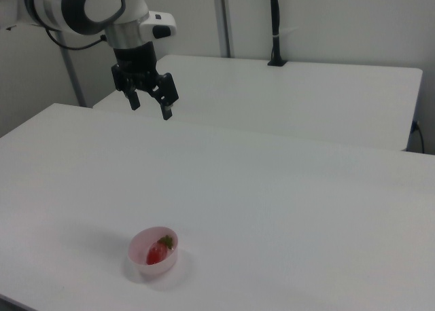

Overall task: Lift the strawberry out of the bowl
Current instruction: 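Move the open gripper over the pink bowl and lower toward the strawberry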

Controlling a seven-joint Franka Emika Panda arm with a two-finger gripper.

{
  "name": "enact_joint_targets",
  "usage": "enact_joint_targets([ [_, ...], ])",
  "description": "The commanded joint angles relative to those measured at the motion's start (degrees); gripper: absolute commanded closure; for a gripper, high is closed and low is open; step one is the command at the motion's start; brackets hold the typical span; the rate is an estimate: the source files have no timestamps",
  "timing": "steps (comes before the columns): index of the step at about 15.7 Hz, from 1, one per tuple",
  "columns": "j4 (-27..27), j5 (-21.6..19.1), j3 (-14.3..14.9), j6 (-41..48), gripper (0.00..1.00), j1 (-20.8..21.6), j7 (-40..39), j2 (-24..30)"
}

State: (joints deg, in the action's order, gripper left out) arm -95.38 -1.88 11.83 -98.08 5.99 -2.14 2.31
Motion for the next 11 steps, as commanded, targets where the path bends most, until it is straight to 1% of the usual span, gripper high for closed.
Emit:
enact_joint_targets([
  [1,-1.2,-0.4,0.1,0.7,0.00,-0.8,-1.2,1.6],
  [11,-1.3,-0.4,0.1,1.0,0.00,-1.2,-1.4,1.6],
])
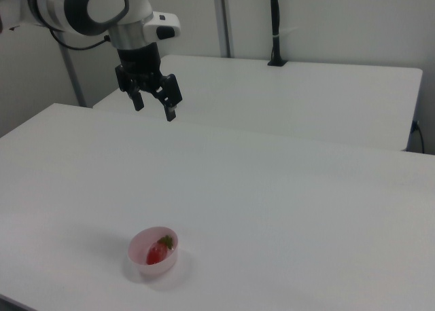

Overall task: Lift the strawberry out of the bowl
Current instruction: 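Move the open gripper over the pink bowl and lower toward the strawberry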

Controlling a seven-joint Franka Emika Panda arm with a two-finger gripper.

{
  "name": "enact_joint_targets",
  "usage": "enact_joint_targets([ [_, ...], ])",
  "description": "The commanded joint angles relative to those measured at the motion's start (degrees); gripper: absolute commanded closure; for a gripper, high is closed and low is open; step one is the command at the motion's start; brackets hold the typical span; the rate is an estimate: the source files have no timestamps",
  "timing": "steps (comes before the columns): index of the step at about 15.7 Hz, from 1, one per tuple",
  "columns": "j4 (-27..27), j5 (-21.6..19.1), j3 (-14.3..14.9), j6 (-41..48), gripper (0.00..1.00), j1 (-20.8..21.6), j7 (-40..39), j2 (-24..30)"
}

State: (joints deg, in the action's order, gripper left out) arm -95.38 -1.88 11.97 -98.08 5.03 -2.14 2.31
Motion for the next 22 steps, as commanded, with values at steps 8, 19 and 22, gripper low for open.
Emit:
enact_joint_targets([
  [8,-5.7,6.5,0.0,10.3,0.00,-3.9,-22.5,1.7],
  [19,-30.5,7.0,-0.2,-9.4,0.00,-5.8,-3.8,5.2],
  [22,-30.5,4.1,-0.2,-11.5,0.23,-5.6,0.6,2.0],
])
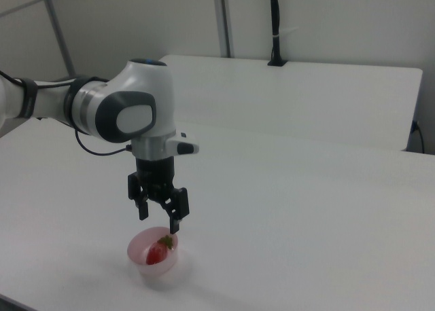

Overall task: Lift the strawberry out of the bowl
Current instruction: 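Move the open gripper over the pink bowl and lower toward the strawberry, then lower the gripper into the bowl and close it on the strawberry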

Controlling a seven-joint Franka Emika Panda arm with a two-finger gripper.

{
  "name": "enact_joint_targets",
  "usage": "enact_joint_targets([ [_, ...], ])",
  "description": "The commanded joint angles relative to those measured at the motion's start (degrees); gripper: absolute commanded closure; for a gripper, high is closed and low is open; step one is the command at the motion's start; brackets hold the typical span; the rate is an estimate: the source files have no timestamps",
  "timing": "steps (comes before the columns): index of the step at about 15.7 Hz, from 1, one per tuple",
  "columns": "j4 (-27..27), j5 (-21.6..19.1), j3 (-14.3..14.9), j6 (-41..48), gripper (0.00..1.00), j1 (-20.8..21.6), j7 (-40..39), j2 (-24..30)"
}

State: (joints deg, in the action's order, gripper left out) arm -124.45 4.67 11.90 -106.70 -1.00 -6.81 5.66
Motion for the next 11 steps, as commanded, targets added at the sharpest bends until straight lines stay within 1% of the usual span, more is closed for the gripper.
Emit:
enact_joint_targets([
  [1,-1.4,-3.3,-0.1,-3.7,0.30,0.5,5.8,-2.2],
  [2,-1.5,-3.3,-0.1,-4.1,0.32,0.7,6.0,-3.3],
  [4,-1.5,-3.4,-1.0,-5.6,0.33,0.8,6.7,-5.1],
  [7,-1.4,-3.4,-4.0,-6.5,0.33,0.6,9.0,-8.2],
  [9,-1.5,-3.4,-5.4,-6.8,0.33,0.6,9.2,-8.6],
  [11,-1.5,-3.4,-5.5,-6.9,0.36,0.6,9.3,-8.8],
])
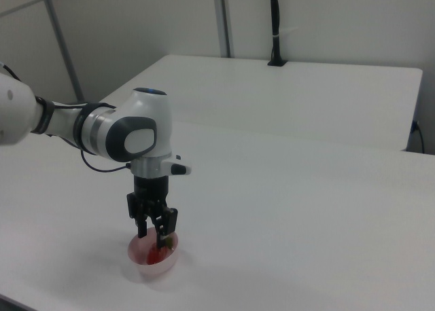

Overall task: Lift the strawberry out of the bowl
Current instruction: 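Lower the gripper into the bowl and close it on the strawberry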

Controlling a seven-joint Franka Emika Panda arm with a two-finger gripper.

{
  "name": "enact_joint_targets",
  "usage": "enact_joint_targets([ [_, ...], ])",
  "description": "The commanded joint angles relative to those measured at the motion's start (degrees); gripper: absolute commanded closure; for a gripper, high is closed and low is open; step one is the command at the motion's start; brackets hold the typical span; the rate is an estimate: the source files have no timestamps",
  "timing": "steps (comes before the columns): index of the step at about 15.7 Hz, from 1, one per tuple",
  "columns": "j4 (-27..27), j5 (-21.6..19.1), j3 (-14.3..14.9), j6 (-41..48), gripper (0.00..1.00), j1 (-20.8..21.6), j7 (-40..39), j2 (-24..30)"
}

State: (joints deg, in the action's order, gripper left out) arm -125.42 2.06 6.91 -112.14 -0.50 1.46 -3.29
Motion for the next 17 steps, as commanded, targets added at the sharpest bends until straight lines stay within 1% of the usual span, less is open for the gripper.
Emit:
enact_joint_targets([
  [1,-0.5,-0.7,-0.5,-2.0,0.38,-0.4,1.0,-0.7],
  [4,-0.6,-0.7,-0.5,-3.0,0.40,-0.7,0.8,-2.2],
  [7,-0.6,-0.2,-0.5,-3.1,0.40,-2.3,0.2,-2.2],
  [10,-0.7,-0.2,-0.5,-4.7,0.40,-2.0,0.3,-3.7],
  [12,-1.0,-0.2,-0.5,-4.8,0.46,-1.7,0.3,-4.0],
  [13,-1.0,-0.2,-0.5,-4.8,0.53,-1.7,0.4,-3.7],
  [14,-1.0,-0.2,-0.5,-4.5,0.57,-1.9,0.4,-3.7],
  [17,-0.4,-0.2,-0.5,-1.8,0.61,-2.1,0.1,-2.3],
])
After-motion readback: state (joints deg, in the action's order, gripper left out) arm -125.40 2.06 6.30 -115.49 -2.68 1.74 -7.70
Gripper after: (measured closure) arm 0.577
